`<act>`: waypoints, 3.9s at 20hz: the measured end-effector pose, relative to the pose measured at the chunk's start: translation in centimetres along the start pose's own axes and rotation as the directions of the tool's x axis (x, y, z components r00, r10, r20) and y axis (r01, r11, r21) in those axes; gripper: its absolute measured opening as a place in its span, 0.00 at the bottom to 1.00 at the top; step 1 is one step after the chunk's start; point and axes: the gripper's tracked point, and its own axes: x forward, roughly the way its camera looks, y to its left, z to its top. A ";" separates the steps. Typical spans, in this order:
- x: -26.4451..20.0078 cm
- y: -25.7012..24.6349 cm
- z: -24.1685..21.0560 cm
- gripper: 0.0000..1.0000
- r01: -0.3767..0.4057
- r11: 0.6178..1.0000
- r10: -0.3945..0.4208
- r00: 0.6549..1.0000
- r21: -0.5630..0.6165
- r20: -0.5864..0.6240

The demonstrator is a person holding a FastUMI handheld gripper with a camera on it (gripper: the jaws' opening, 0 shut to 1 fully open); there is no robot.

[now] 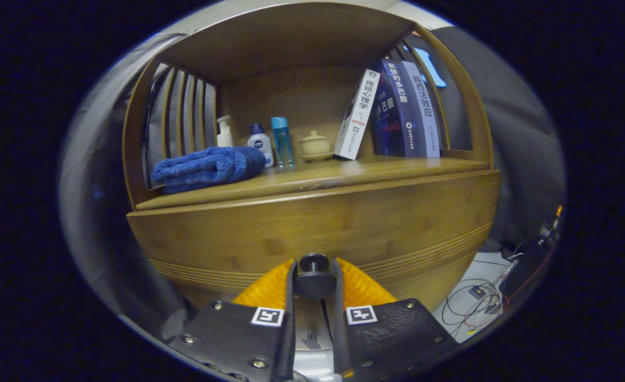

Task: Pull open the drawer, take out the items inside it, and place them on the countertop above the cabinet.

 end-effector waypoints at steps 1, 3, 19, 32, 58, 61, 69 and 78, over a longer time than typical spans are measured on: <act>-0.3 0.0 0.0 0.29 -0.001 1.000 0.001 1.000 0.004 -0.004; -1.0 -0.1 -0.1 0.29 0.003 1.000 -0.003 1.000 0.004 -0.005; -11.7 -0.1 -3.6 0.29 -0.011 1.000 0.011 0.999 0.004 -0.035; -14.8 -0.2 -4.8 0.29 -0.009 1.000 0.009 0.997 -0.001 -0.077; -18.8 -1.0 -0.5 0.43 -0.003 0.999 0.005 0.999 -0.042 0.033; -19.8 -0.7 4.6 0.43 -0.018 0.998 0.025 0.993 -0.054 0.115; -13.9 1.9 13.1 0.43 -0.112 0.990 0.124 0.983 -0.092 0.138; -4.2 1.7 7.5 0.43 -0.132 0.987 0.113 0.975 -0.091 -0.191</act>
